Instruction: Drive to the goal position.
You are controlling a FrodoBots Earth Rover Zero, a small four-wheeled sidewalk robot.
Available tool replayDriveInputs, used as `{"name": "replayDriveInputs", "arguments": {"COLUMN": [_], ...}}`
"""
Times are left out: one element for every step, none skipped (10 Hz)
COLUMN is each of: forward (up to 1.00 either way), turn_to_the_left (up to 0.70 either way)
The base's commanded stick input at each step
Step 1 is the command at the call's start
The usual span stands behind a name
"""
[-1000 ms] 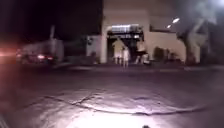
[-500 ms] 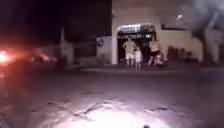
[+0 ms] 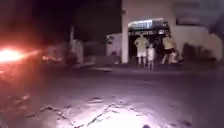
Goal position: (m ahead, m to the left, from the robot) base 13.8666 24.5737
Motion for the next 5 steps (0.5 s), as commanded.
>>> {"name": "replayDriveInputs", "arguments": {"forward": [0.7,0.7,0.7,0.7,0.7], "turn_to_the_left": [0.0,0.0,0.0,0.0,0.0]}}
